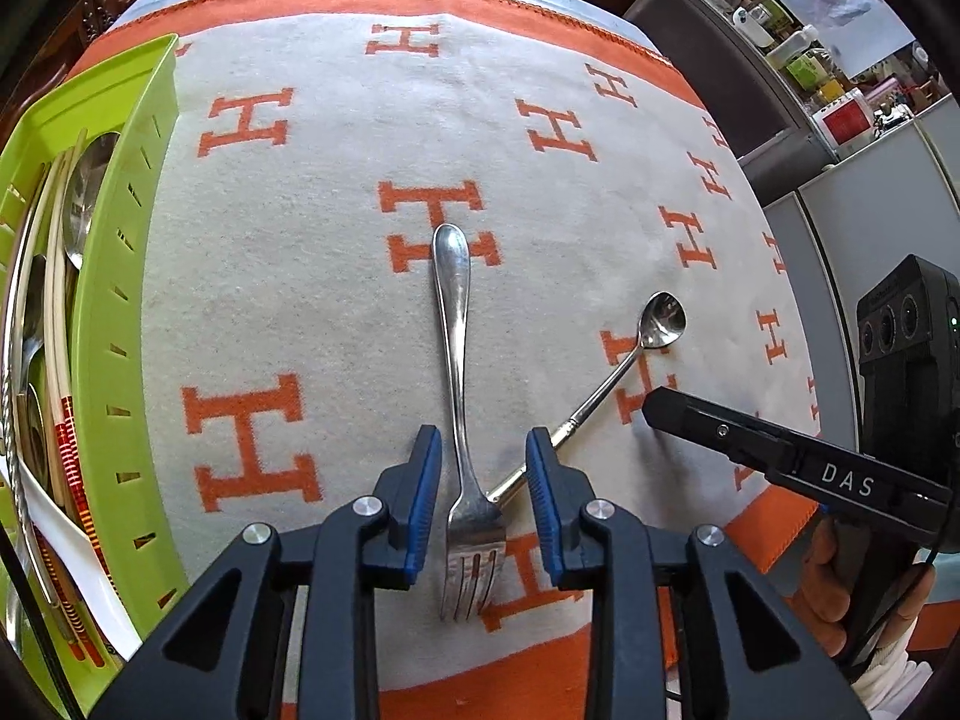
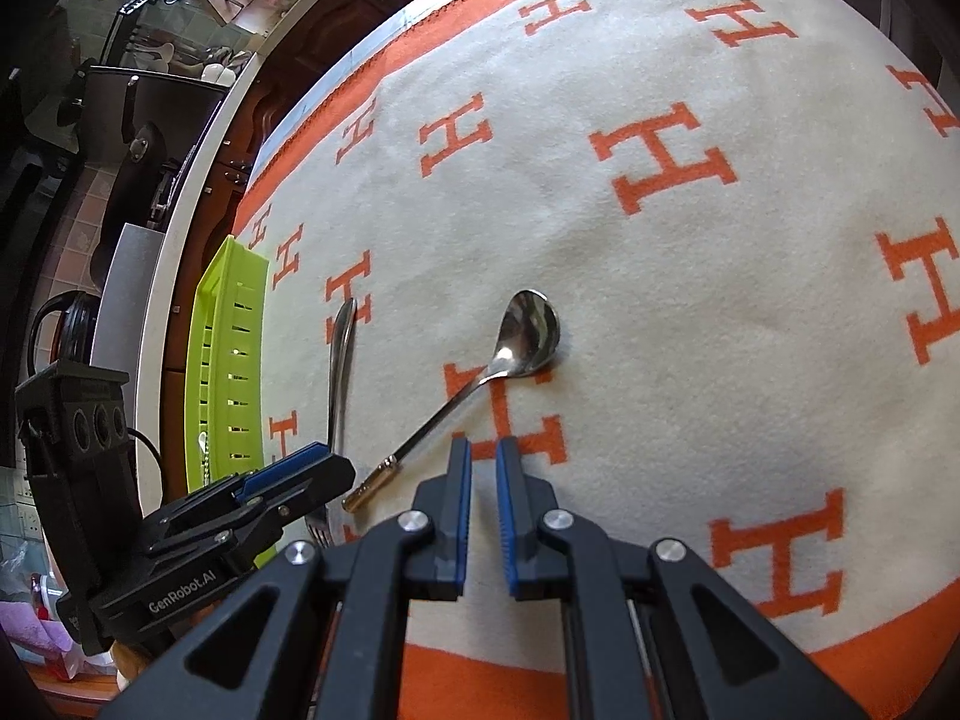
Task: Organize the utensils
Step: 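Move the left tool to the steel fork and close on it, then grasp the small steel spoon with the right tool while the left tool holds the fork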
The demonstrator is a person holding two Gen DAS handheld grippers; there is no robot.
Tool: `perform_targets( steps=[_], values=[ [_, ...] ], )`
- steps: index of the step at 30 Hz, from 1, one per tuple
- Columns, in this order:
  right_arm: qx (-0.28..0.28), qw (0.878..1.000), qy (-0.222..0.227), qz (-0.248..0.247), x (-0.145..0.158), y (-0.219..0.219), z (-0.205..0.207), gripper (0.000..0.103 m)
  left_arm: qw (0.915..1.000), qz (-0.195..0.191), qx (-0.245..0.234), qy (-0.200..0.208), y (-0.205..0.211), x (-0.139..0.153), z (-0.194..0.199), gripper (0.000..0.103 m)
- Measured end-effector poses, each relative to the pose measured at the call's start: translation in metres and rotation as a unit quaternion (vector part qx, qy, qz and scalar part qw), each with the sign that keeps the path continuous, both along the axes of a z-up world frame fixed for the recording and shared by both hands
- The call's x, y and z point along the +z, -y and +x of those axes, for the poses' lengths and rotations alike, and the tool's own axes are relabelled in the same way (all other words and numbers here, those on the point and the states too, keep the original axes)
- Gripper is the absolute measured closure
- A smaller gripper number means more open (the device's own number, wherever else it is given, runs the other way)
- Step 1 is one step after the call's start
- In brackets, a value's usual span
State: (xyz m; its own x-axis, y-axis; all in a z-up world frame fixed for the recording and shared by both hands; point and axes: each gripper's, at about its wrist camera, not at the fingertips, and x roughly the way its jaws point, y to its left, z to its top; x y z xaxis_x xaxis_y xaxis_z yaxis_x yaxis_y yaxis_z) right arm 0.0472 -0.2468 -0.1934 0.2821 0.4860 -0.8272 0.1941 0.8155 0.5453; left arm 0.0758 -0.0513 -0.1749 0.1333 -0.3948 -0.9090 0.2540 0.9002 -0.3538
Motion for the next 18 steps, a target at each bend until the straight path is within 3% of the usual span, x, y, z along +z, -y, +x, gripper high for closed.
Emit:
perform_targets(
  steps=[1,5,14,18],
  values=[
    [0.0,1.0,0.001,0.0,0.0,0.0,0.0,0.095,1.0,0.0,0.003,-0.005,0.001,-0.003,0.0,0.096],
    [0.003,1.0,0.004,-0.01,0.001,-0.005,-0.001,0.094,0.9997,-0.014,0.018,0.0,-0.004,-0.004,-0.005,0.098],
    [0.004,0.999,0.009,-0.031,0.004,-0.012,-0.001,0.094,0.9985,-0.001,0.027,0.047,-0.015,0.016,-0.016,0.102],
    [0.006,0.999,0.011,-0.035,0.006,-0.016,-0.001,0.087,0.9963,0.004,0.031,0.08,-0.023,0.035,-0.022,0.102]
  ],
)
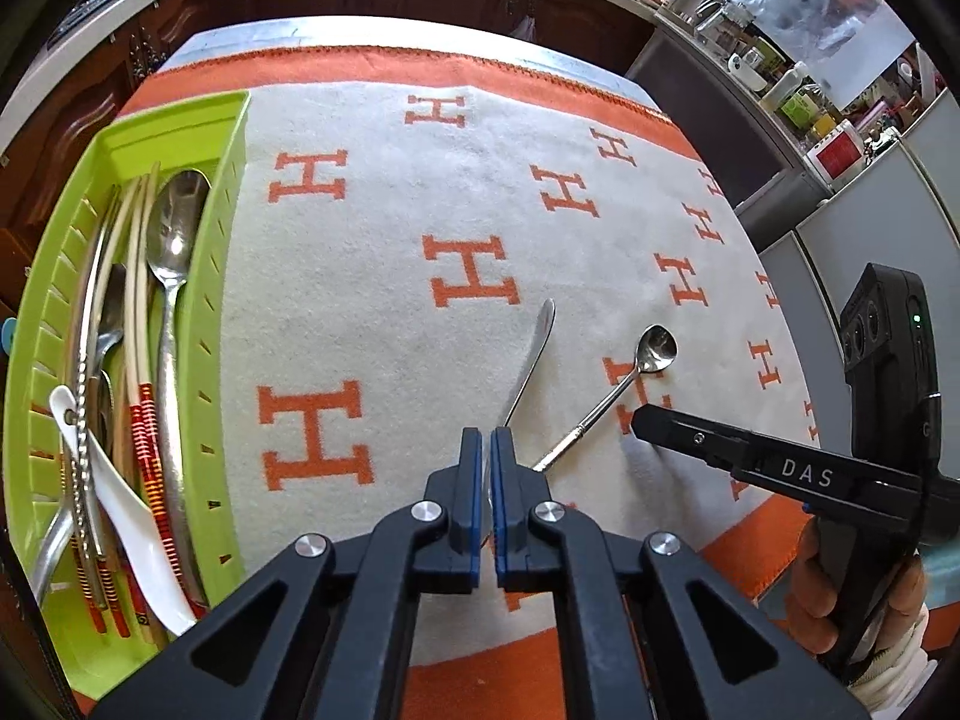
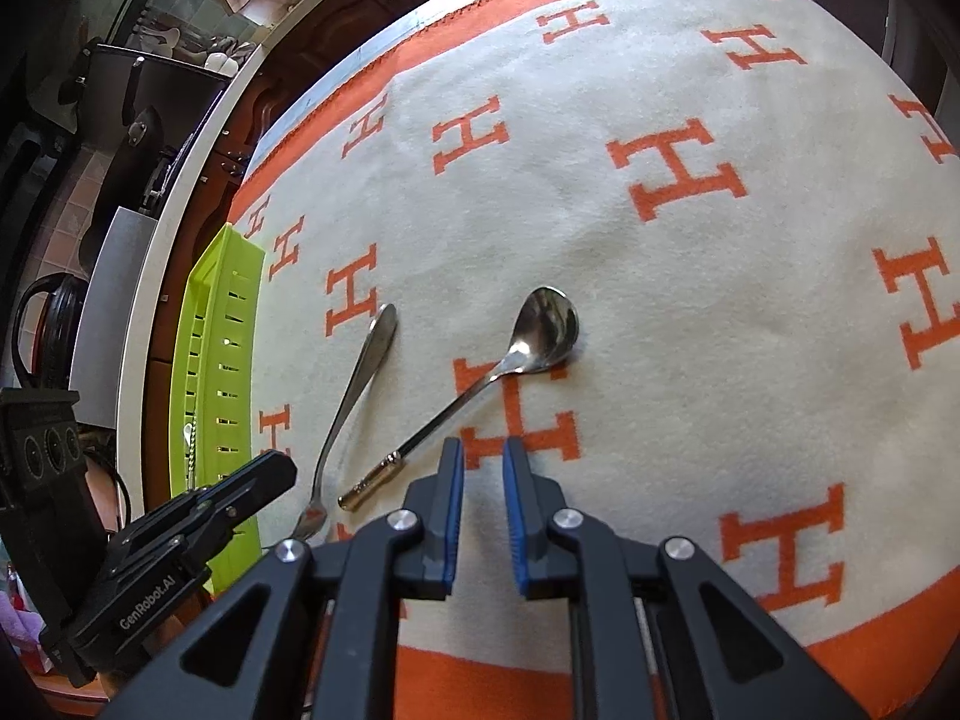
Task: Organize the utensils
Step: 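Grasp the small steel spoon with the right tool while the left tool holds the fork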
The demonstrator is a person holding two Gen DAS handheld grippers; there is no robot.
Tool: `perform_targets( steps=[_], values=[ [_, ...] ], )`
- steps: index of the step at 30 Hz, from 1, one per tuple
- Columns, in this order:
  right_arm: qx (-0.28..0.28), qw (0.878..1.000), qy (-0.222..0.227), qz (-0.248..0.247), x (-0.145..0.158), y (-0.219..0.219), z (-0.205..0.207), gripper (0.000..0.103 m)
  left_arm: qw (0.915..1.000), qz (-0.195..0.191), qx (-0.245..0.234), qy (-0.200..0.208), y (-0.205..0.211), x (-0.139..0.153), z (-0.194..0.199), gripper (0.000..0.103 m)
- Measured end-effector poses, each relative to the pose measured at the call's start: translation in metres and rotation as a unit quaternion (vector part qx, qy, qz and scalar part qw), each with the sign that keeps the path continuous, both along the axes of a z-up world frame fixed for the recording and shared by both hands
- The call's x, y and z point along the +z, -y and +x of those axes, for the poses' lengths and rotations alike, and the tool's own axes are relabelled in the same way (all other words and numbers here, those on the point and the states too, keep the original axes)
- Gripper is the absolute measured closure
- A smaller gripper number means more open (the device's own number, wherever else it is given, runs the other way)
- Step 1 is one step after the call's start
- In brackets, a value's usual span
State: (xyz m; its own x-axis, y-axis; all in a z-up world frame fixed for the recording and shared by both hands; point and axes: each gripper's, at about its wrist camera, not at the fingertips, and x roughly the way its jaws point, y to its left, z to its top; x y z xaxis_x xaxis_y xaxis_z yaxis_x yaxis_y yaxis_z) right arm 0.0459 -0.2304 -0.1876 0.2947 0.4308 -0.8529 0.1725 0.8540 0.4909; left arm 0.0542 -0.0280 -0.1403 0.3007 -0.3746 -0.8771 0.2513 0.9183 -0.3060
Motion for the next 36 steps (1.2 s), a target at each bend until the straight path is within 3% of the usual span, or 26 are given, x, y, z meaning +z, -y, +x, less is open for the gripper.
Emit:
perform_targets(
  steps=[6,18,29,36],
  values=[
    [0.001,1.0,0.001,-0.013,0.002,-0.004,0.001,0.084,0.9998,-0.005,0.01,0.016,-0.016,0.01,-0.003,0.103],
    [-0.03,0.998,0.008,-0.045,0.004,-0.005,0.017,0.084,0.9993,-0.03,0.014,-0.013,-0.025,-0.003,-0.002,0.102],
    [-0.049,0.995,0.036,-0.078,0.005,0.003,0.048,0.084,0.9987,-0.034,0.014,-0.035,-0.022,-0.014,0.001,0.095],
    [-0.048,0.992,0.048,-0.11,0.007,0.009,0.047,0.084,0.9984,-0.035,0.014,-0.042,-0.021,-0.017,0.004,0.09]
  ],
)
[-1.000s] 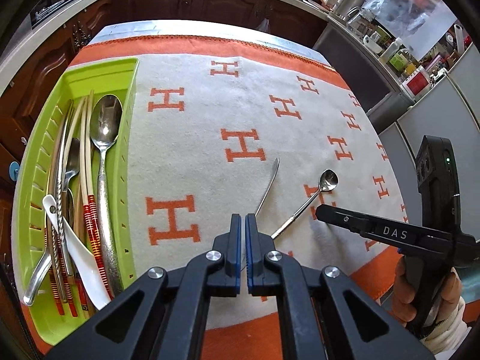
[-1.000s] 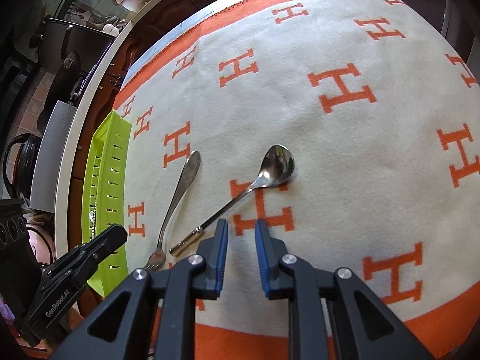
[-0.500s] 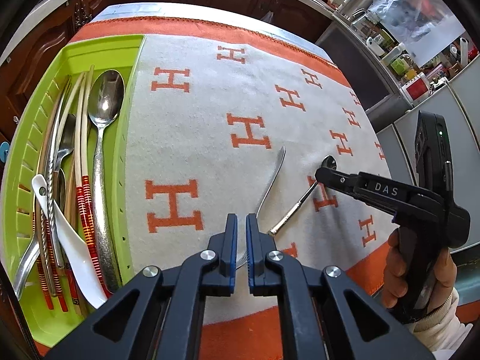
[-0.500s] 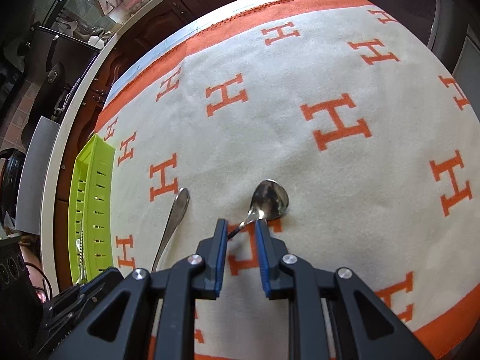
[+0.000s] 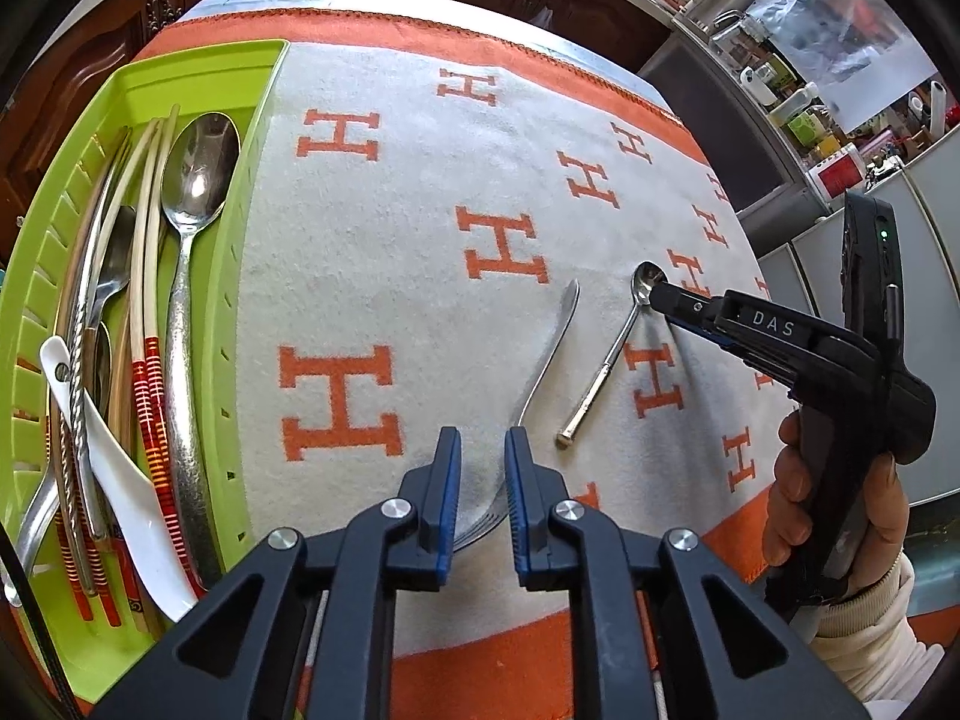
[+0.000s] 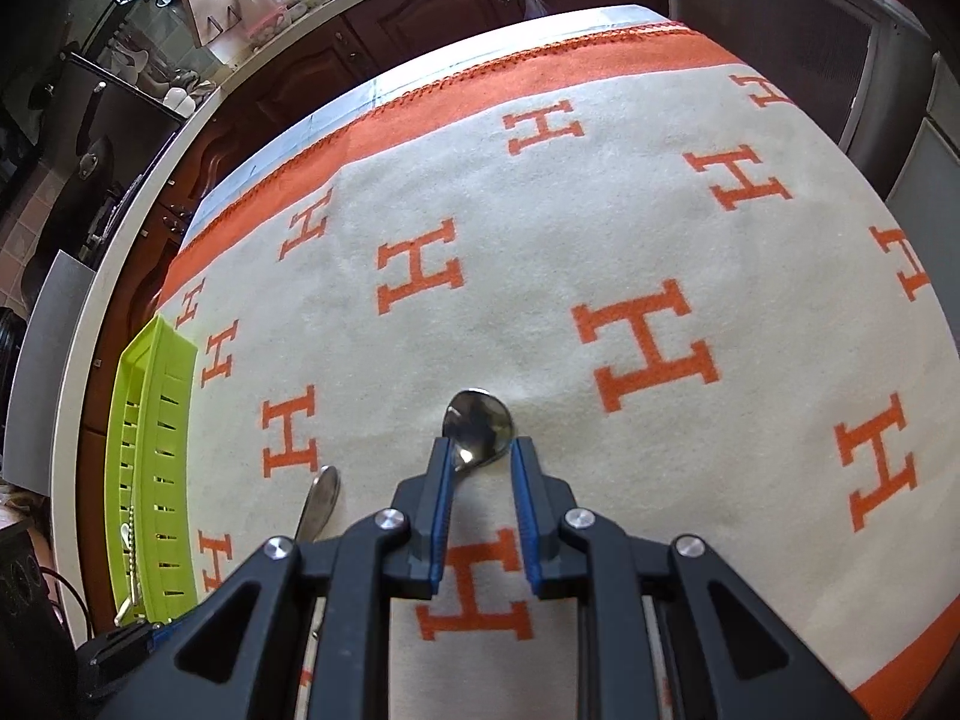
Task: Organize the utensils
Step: 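Grasp the small steel spoon with the right tool while the left tool holds the fork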
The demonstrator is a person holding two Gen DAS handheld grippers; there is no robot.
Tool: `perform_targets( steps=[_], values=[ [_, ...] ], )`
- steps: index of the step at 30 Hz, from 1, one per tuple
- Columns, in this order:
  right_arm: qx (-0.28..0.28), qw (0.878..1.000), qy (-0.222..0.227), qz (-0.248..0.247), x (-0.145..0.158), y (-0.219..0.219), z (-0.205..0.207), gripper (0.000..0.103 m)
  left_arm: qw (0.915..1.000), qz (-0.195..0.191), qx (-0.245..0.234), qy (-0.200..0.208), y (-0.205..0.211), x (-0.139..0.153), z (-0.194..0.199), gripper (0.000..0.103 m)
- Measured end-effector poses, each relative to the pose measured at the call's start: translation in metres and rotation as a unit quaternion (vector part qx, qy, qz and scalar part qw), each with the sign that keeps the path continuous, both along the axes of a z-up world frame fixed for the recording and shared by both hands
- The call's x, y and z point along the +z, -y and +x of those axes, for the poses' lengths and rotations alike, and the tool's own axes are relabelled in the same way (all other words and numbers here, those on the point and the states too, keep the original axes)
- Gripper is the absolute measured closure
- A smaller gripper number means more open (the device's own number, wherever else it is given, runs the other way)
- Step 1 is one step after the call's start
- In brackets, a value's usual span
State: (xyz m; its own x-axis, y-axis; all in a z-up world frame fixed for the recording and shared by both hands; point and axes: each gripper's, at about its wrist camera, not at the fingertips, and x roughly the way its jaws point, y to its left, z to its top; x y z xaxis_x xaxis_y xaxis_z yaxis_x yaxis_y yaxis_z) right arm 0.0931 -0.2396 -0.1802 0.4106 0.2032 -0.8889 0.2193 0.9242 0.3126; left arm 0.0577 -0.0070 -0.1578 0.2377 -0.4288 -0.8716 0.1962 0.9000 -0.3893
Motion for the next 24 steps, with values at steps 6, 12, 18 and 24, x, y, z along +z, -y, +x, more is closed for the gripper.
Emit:
perform_targets(
  steps=[6,12,18,24],
  values=[
    [0.006,1.0,0.015,-0.006,0.0,0.006,-0.003,0.082,1.0,0.0,-0.01,-0.003,0.005,-0.002,0.001,0.081],
    [0.026,0.998,0.044,-0.037,0.0,-0.009,0.005,0.079,0.9998,0.005,-0.017,0.002,0.007,0.0,-0.003,0.079],
    [0.07,0.994,0.074,-0.05,-0.003,-0.024,0.006,0.098,0.999,0.002,-0.044,-0.003,0.013,-0.002,-0.005,0.074],
    [0.061,0.995,0.072,0.016,-0.003,-0.01,0.0,0.1,0.9974,0.015,-0.071,0.001,0.021,-0.003,-0.01,0.074]
  ],
)
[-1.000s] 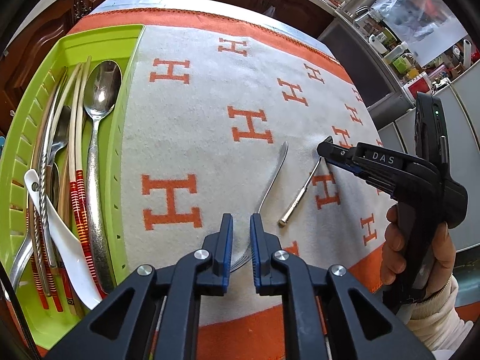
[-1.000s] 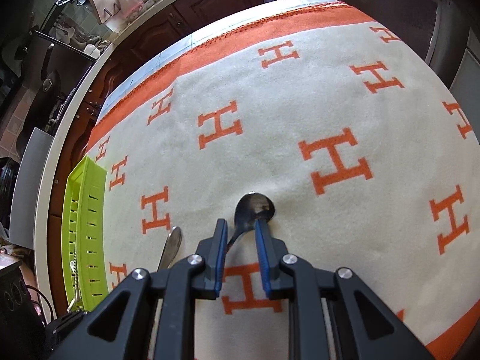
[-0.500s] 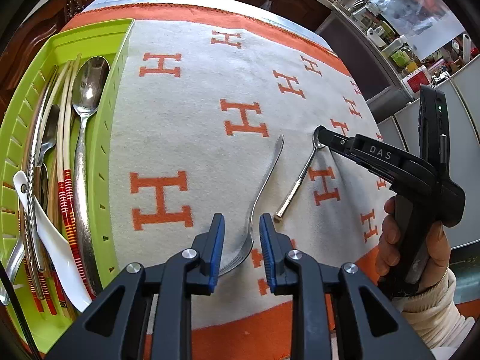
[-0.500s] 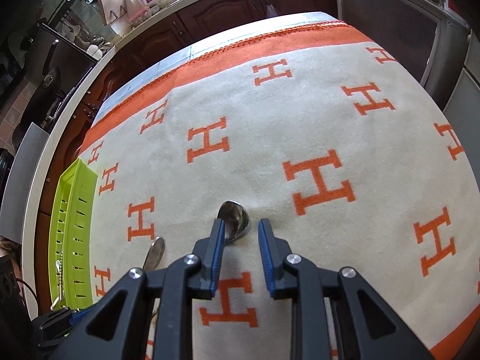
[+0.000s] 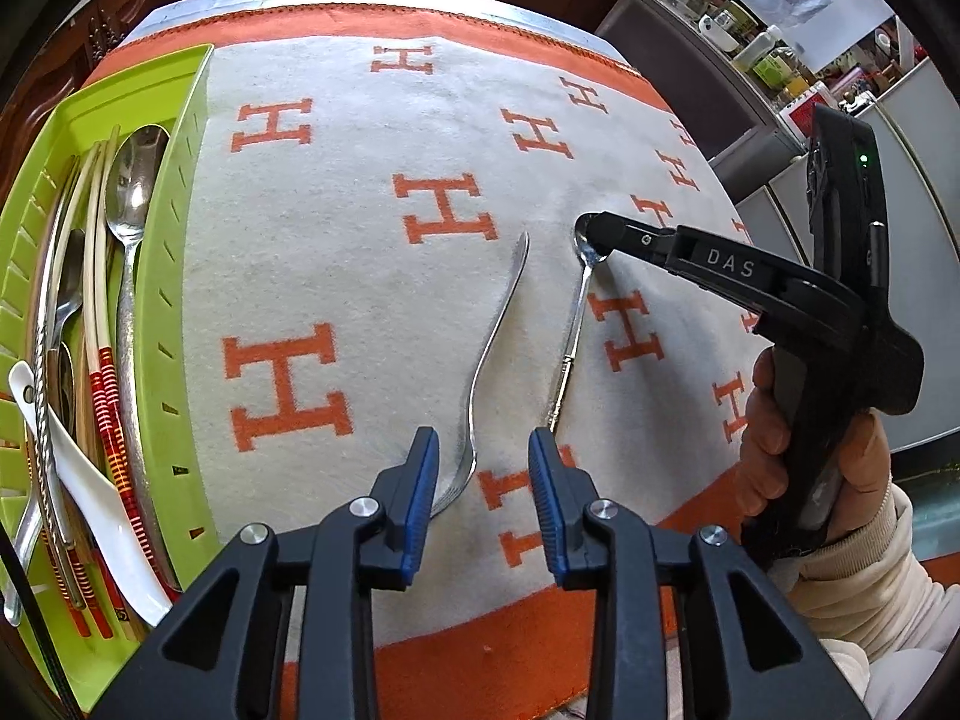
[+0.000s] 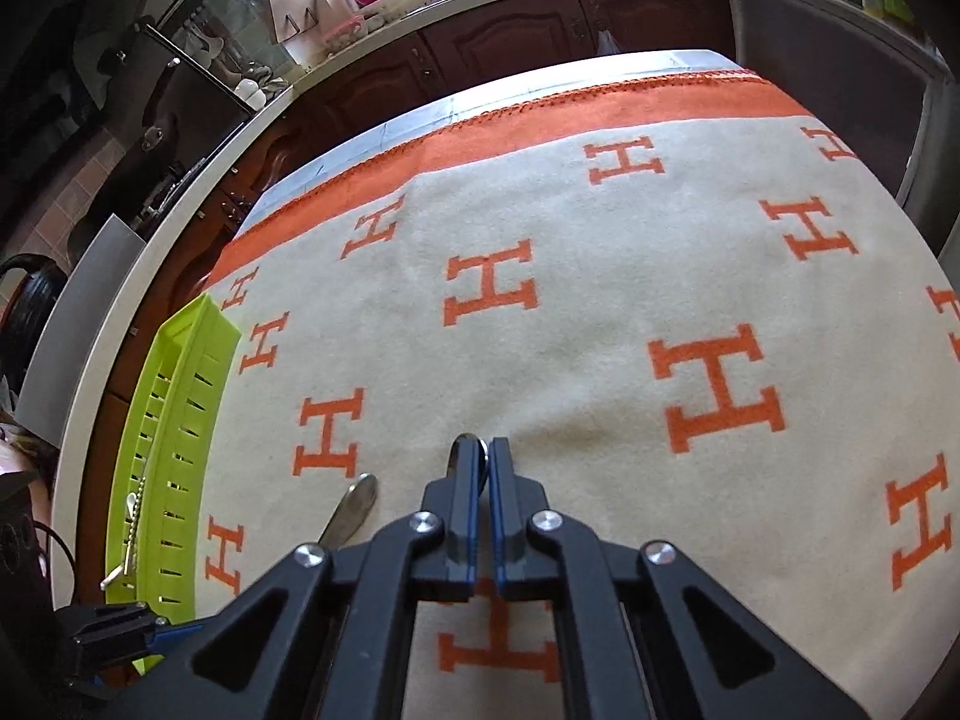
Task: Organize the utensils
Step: 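Carry the fork and small spoon into the green tray and open both tools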
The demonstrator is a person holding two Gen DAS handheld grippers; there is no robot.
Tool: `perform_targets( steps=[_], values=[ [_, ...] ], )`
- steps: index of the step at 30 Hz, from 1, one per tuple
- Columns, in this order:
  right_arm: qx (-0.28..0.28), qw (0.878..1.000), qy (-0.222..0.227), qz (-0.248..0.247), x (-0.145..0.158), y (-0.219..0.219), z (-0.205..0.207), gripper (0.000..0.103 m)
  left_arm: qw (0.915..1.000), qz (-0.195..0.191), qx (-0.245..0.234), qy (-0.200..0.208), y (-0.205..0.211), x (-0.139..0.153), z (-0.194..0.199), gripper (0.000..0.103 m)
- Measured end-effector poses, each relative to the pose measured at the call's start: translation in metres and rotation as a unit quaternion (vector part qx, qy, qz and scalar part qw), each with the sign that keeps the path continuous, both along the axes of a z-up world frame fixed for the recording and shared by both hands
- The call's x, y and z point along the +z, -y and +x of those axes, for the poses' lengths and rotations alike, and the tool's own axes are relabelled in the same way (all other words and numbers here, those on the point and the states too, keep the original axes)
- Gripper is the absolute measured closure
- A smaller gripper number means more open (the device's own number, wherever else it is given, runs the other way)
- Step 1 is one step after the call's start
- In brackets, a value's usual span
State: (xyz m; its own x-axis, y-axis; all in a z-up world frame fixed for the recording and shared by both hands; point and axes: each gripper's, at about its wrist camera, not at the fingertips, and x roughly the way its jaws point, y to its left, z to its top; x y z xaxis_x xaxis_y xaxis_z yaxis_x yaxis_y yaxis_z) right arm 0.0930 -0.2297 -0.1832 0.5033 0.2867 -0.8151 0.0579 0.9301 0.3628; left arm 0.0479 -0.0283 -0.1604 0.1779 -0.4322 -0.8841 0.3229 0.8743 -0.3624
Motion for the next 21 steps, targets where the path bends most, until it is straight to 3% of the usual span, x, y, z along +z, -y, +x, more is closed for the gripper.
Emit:
perform_targets(
  steps=[7,12,13,15,21],
  values=[
    [-0.009,1.0,0.013,0.017,0.011,0.014,-0.014,0.1,0.9992,0.037,-0.013,0.006,0.007,-0.009,-0.002,0.076],
    [-0.012,1.0,0.006,0.021,0.007,0.02,-0.018,0.1,0.9968,0.074,-0.018,0.027,0.016,-0.008,0.0,0.085],
    [-0.012,1.0,0.004,0.023,0.006,0.021,-0.019,0.1,0.996,0.081,-0.021,0.031,0.019,-0.008,0.0,0.093],
    [-0.014,1.0,0.001,0.025,0.004,0.022,-0.02,0.1,0.994,0.098,-0.027,0.04,0.023,-0.009,0.0,0.098],
    [-0.008,0.999,0.001,0.035,0.007,0.022,-0.023,0.1,0.9951,0.085,-0.022,0.045,0.022,-0.005,-0.002,0.102]
  ],
)
